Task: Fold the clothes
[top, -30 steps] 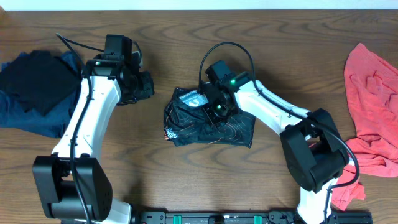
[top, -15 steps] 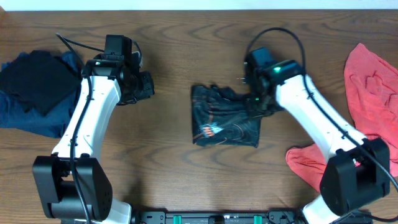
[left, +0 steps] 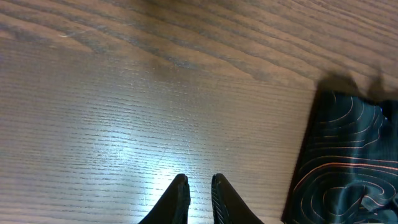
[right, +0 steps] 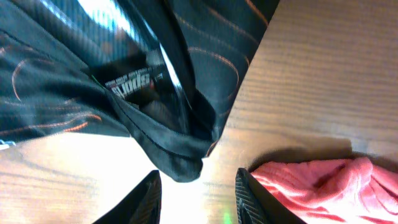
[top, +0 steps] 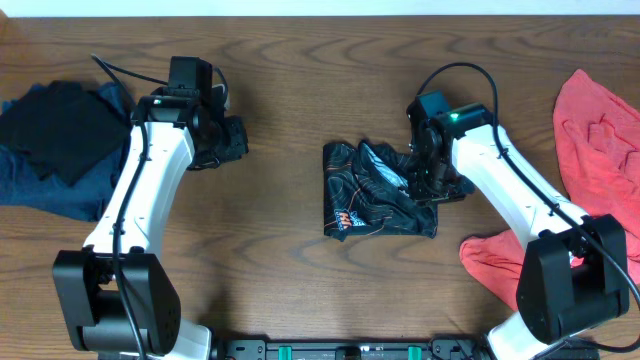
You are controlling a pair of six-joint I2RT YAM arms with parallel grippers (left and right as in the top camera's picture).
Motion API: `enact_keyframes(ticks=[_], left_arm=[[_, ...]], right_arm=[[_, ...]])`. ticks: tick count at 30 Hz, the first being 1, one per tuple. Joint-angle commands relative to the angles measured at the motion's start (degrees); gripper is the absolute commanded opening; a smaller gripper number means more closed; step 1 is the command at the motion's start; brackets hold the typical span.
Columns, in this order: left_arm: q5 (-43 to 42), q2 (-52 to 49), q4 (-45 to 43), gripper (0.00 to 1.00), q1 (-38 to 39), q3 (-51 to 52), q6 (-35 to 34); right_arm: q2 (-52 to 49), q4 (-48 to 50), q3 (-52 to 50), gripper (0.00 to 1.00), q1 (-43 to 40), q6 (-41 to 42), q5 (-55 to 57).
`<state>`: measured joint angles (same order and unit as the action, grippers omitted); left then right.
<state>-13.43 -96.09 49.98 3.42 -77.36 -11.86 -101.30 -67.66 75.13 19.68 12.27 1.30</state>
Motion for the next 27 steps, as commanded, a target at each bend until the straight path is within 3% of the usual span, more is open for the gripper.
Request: enact_keyframes(ticks=[1, 4, 11, 24, 25, 27], left_arm=[[-0.7, 0.6, 0.3, 0.16, -0.2, -0.5, 0.8], [-0.9, 0.6, 0.4, 0.16, -0.1, -0.5, 0.8], [-0.9, 0.6, 0.8, 0.16, -0.1, -0.5, 0.9], [-0.9, 0.6, 0.8, 0.16, -0.1, -0.5, 0.9], [-0.9, 0.6, 0.8, 0.16, -0.1, -0.5, 0.9], [-0.9, 0.6, 0.8, 0.16, -0.1, -0.5, 0.9]], right_arm=[[-0.3, 3.8, -0.2, 0.39, 0.1, -3.6, -0.9], [-0.3, 10.4, -0.3, 0.43, 0.2, -7.6, -5.9], [-1.9, 23.8, -0.3, 0.44, 0.9, -7.5, -17.5], [-10.0, 35.9, -0.3, 0.39, 4.0, -0.4, -17.3], [-10.4, 36.2, -0.3, 0.33, 4.0, 0.0, -16.9], [-10.9, 36.1, -0.3, 0.01, 4.0, 0.6, -15.1]])
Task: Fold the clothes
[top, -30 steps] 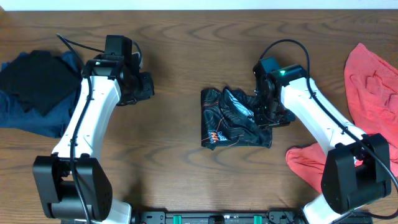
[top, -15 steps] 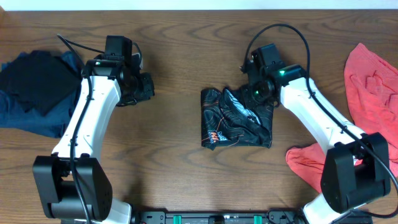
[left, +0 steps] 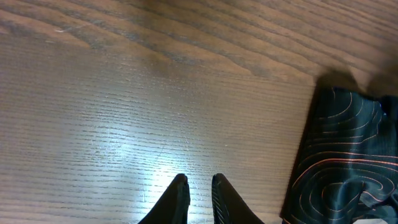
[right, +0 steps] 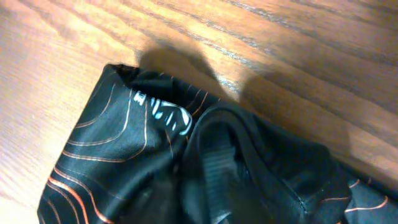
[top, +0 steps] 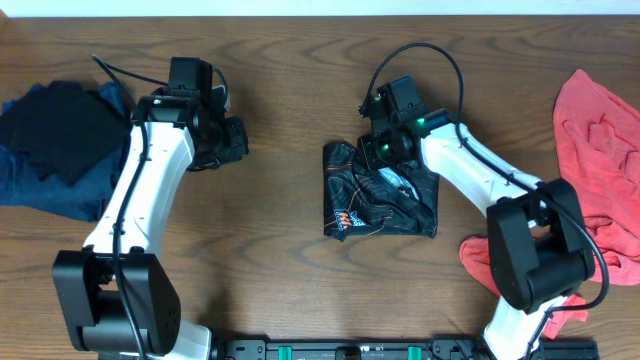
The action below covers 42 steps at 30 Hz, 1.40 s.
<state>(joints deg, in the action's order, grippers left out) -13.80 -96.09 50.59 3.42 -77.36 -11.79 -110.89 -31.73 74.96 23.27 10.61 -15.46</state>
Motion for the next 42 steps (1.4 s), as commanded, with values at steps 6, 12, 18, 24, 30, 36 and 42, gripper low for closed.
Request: enact_keyframes(ticks=[6, 12, 18, 24, 30, 36, 42], left_arm=[[-0.5, 0.6, 0.6, 0.16, -0.1, -0.5, 0.8], [-0.6, 0.6, 0.6, 0.16, -0.1, -0.5, 0.8], [-0.8, 0.6, 0.6, 0.16, 2.6, -0.5, 1.0], [-1.2, 0.6, -0.3, 0.17, 9.1, -0.5, 1.9], [-1.2, 0.5, -2.7, 0.30, 16.2, -0.5, 1.9], [-1.2, -2.2, -6.9, 0.34, 22.3, -0.5, 1.9], [-6.6, -6.8, -13.9, 0.35, 28.0, -0.5, 5.6]], right_arm=[[0.8, -5.2, 0.0, 0.01, -1.3, 8.9, 12.1], [4.6, -16.9, 0.0, 0.01, -3.4, 12.1, 22.9], [4.4, -23.8, -1.1, 0.01, -3.6, 14.4, 31.4], [4.4, -21.7, -3.0, 0.02, -4.2, 15.8, 34.2], [4.4, -21.9, -5.4, 0.03, -5.8, 18.2, 39.1], [4.4, -21.8, -7.1, 0.05, -8.3, 20.6, 39.0], [4.4, -21.9, -7.1, 0.06, -8.6, 20.3, 39.0]])
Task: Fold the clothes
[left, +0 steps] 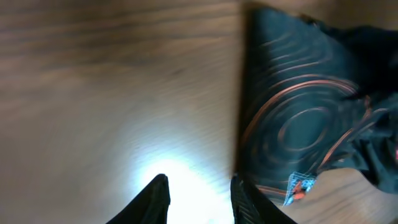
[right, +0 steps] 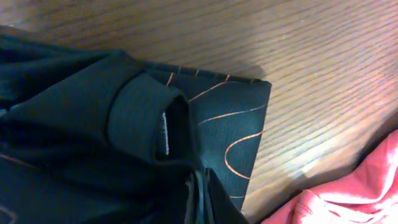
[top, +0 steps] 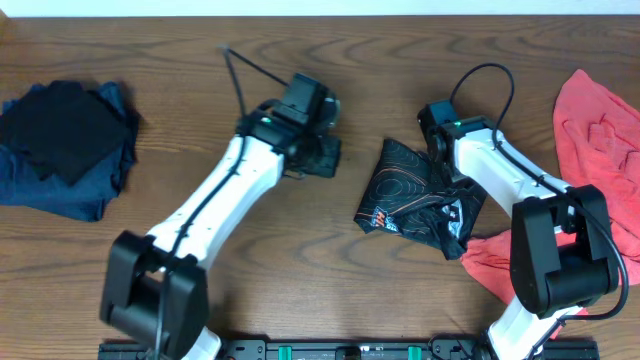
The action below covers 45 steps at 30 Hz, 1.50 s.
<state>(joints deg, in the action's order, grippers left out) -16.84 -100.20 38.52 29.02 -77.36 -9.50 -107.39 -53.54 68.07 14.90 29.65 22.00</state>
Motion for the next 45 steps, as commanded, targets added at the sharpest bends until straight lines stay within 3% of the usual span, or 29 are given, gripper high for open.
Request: enact_keyframes(ticks=[1, 6, 14, 25, 29, 36, 41, 45], left_arm=[[-4.0, -3.2, -2.6, 0.35, 3.1, -0.5, 4.1], [-7.0, -4.1, -6.9, 0.37, 6.9, -0.5, 9.4], [-8.7, -6.7, -11.4, 0.39, 9.7, -0.5, 9.5], [-8.7, -18.2, -14.4, 0.39, 10.2, -0.5, 9.2], [-8.0, -20.9, -12.4, 0.38, 10.2, -0.5, 8.9], [1.5, -20.9, -4.9, 0.31, 10.0, -0.5, 4.1], [1.4, -20.9, -1.0, 0.29, 8.2, -0.5, -1.9], [-1.4, -20.7, 0.9, 0.29, 6.9, -0.5, -3.5]], right_arm=[[0.9, -0.1, -0.2, 0.06, -0.3, 1.3, 1.6], [0.9, 0.0, -0.2, 0.07, -0.3, 1.2, 1.6], [0.9, -0.5, -0.2, 0.07, -0.3, 1.2, 1.5], [0.9, -1.4, -0.2, 0.06, -0.3, 1.2, 1.6], [0.9, -1.3, -0.2, 0.07, -0.3, 1.2, 1.6], [0.9, 1.4, -0.2, 0.07, -0.4, -1.6, 1.7], [0.9, 2.8, -0.2, 0.06, -0.8, -3.5, 1.2], [0.9, 8.2, -0.2, 0.08, -0.8, -11.7, -2.3]])
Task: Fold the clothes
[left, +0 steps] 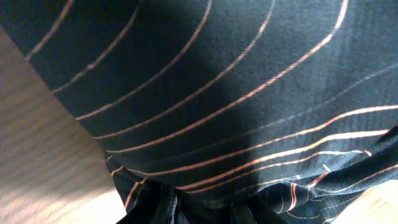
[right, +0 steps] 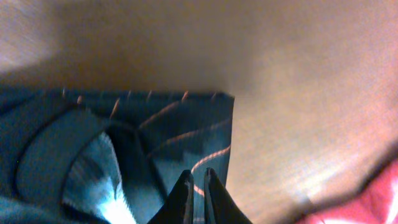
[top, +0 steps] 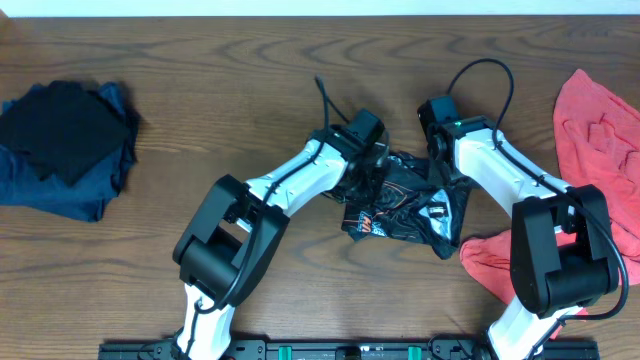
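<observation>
The black shorts with orange contour lines (top: 405,205) lie crumpled at the table's middle. My left gripper (top: 367,180) is at their left edge. In its wrist view the striped cloth (left: 205,93) fills the frame and folds down between the fingers (left: 176,210), which look shut on it. My right gripper (top: 441,180) is at the shorts' upper right corner. Its narrow fingers (right: 196,186) are pinched on the hem (right: 186,134) just inside the cloth's edge.
A red garment (top: 600,130) lies at the right edge and another red piece (top: 492,262) sits by the right arm's base, also visible in the right wrist view's corner (right: 373,205). A dark blue pile (top: 60,140) rests at the far left.
My left gripper was open over bare wood just left of the shorts; now it is on their left edge with cloth in its fingers. The shorts sit slightly further left. The right gripper still holds.
The shorts lay mid-table with my right gripper open at their right side and the left arm far off, shut. The right gripper then stood over their top edge. Later it held them nearer the right, with the left gripper open alongside. Now both grip them.
</observation>
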You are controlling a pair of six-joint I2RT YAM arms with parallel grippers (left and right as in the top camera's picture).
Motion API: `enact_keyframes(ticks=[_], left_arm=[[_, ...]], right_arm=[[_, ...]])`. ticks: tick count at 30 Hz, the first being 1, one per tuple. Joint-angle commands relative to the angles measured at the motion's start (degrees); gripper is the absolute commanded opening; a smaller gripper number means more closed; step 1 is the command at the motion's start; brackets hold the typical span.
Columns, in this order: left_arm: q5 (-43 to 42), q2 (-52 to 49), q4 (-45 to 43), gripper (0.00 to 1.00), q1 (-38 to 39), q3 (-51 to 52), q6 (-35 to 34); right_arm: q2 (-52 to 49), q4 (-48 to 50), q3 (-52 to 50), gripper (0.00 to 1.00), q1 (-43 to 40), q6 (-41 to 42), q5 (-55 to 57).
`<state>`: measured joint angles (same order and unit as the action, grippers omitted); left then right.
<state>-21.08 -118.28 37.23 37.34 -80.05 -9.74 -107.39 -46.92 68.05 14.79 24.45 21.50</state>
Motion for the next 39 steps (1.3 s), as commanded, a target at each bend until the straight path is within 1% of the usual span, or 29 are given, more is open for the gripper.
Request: enact_keyframes(ticks=[1, 3, 8, 10, 11, 12, 13, 14, 16, 19, 21, 22, 24, 26, 31, 39], left_arm=[[2.1, -2.4, 2.4, 0.29, -1.6, 2.2, -3.3], [2.1, -1.5, 2.7, 0.29, -1.7, 2.2, -3.5], [3.0, 4.4, 2.6, 0.29, -1.8, 2.2, -4.9], [4.9, 7.4, 2.5, 0.31, -1.9, 2.2, -6.1], [6.1, 9.1, 2.2, 0.33, -2.0, 2.2, -6.0], [7.4, 10.4, 1.7, 0.44, -2.1, 2.2, -6.0], [8.8, 11.6, 1.1, 0.63, -2.1, 2.2, -6.0], [10.4, 12.7, 0.3, 0.98, -2.2, 2.2, -6.0], [13.0, 14.3, -1.7, 0.98, -2.6, 2.2, -4.3], [13.0, 15.0, -6.1, 0.98, -4.3, 2.2, -1.4], [12.9, 14.6, -9.8, 0.98, -6.2, 2.2, -1.2], [12.2, 14.3, -12.2, 0.98, -7.1, 2.2, 0.0], [9.5, 13.2, -16.7, 0.98, -8.7, 2.2, 2.0], [7.4, 11.8, -20.3, 0.98, -9.9, 2.2, 2.4], [4.7, 7.7, -25.1, 0.99, -10.3, 2.2, 2.4], [4.6, 2.7, -25.2, 0.99, -8.7, 2.2, 2.4]], right_arm=[[0.9, 2.9, -0.2, 0.11, -0.7, -8.1, -2.3], [0.9, 4.9, -0.2, 0.13, -0.9, -8.5, -2.3], [1.1, 6.8, -0.1, 0.11, -1.0, -8.9, -2.9], [1.9, 6.5, 0.5, 0.11, -1.0, -8.9, -3.5], [2.6, 6.4, 0.7, 0.12, -1.0, -8.9, -4.4], [3.9, 6.4, 0.9, 0.13, -1.0, -8.9, -5.8], [5.2, 6.4, 0.9, 0.15, -1.0, -8.9, -7.3], [6.9, 6.4, 0.9, 0.16, -1.0, -8.9, -9.1], [10.2, 5.8, 0.9, 0.19, -1.0, -10.2, -13.6], [14.0, 2.4, 0.9, 0.24, -0.9, -11.8, -18.6], [15.3, -1.1, 0.9, 0.24, -0.8, -11.9, -21.3], [15.4, -3.3, 0.9, 0.24, -0.7, -11.9, -23.3], [15.2, -6.0, 0.4, 0.23, -0.4, -12.6, -26.0], [15.1, -7.4, -0.9, 0.23, 0.4, -13.0, -27.6], [15.1, -5.4, -5.5, 0.23, 3.2, -12.9, -28.0], [15.1, 1.6, -13.0, 0.24, 6.9, -12.4, -30.8]])
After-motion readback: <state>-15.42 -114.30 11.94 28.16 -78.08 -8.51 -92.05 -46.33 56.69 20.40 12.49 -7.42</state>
